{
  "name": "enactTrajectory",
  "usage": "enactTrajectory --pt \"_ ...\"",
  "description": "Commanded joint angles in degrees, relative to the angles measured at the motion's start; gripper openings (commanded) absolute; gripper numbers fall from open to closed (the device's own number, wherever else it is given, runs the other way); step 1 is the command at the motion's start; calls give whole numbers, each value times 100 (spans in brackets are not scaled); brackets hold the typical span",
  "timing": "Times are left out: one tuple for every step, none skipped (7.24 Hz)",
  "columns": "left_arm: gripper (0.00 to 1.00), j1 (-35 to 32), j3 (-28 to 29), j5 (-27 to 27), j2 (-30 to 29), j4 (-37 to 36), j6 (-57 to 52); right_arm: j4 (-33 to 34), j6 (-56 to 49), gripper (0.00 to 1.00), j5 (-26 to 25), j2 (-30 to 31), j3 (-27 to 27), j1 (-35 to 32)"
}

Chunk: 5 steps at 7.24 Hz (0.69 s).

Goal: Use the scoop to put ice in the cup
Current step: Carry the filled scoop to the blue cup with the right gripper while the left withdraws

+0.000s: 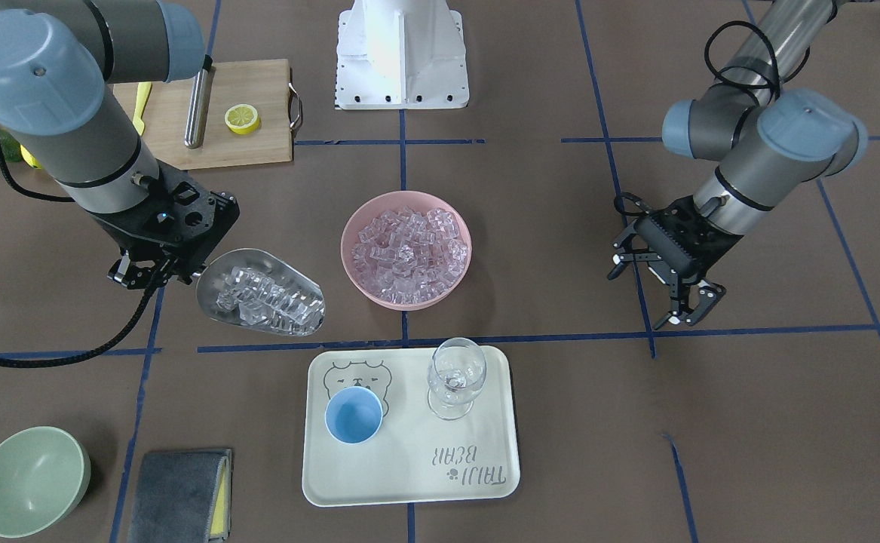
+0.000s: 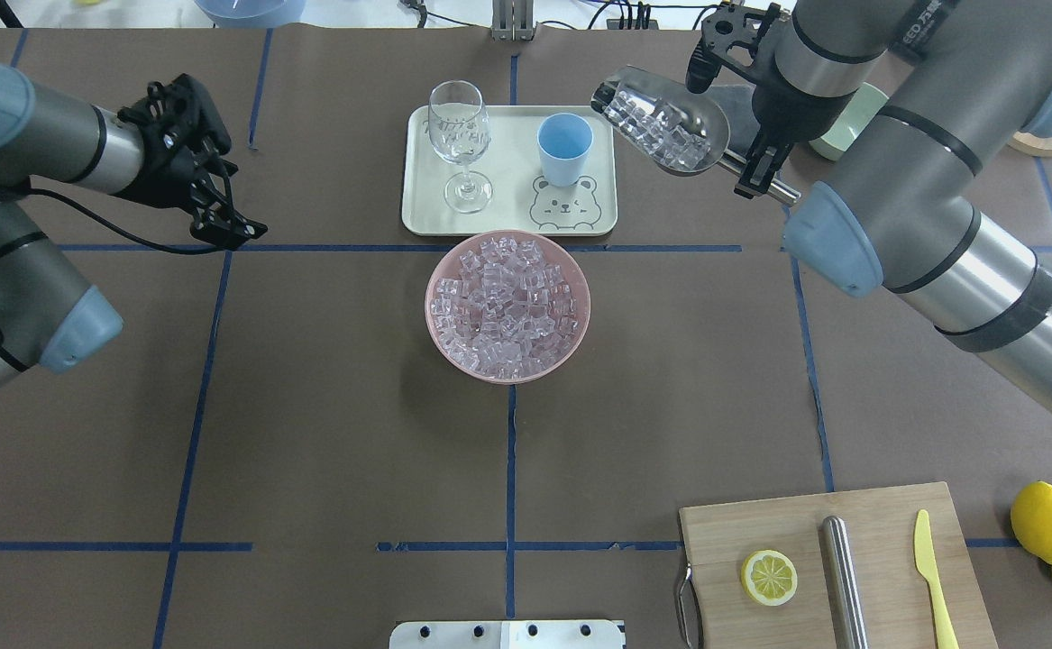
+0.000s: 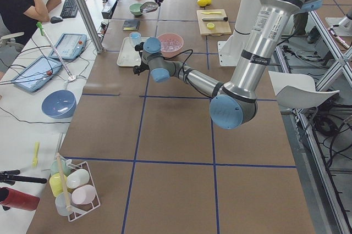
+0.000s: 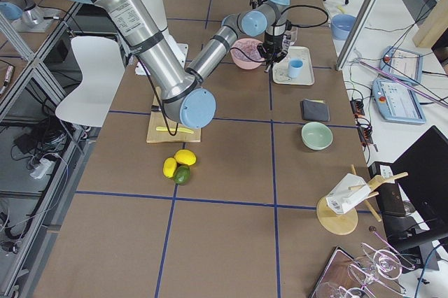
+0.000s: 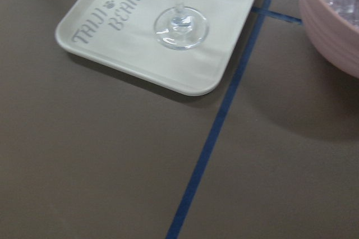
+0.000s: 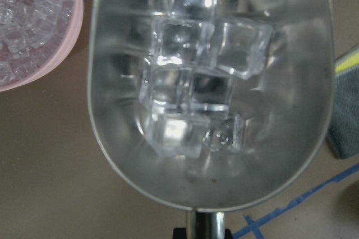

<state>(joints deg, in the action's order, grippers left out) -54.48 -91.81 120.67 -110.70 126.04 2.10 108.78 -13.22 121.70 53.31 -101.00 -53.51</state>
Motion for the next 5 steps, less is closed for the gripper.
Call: enactTrajectory --pt "100 -762 -704 9 162 -1220 1 309 354 0 -41 -109 298 -2" --pt "100 -1001 -898 0 328 -1240 1 336 364 0 -41 -215 562 16" --pt "100 -1099 -883 -8 382 -1292 1 345 495 0 -41 -407 851 34" --pt "100 -1361 -891 -17 392 -1684 -25 397 818 0 -41 -513 1037 60" --pt "100 -1529 -909 -9 400 -1853 -43 520 969 0 -41 -549 1082 78"
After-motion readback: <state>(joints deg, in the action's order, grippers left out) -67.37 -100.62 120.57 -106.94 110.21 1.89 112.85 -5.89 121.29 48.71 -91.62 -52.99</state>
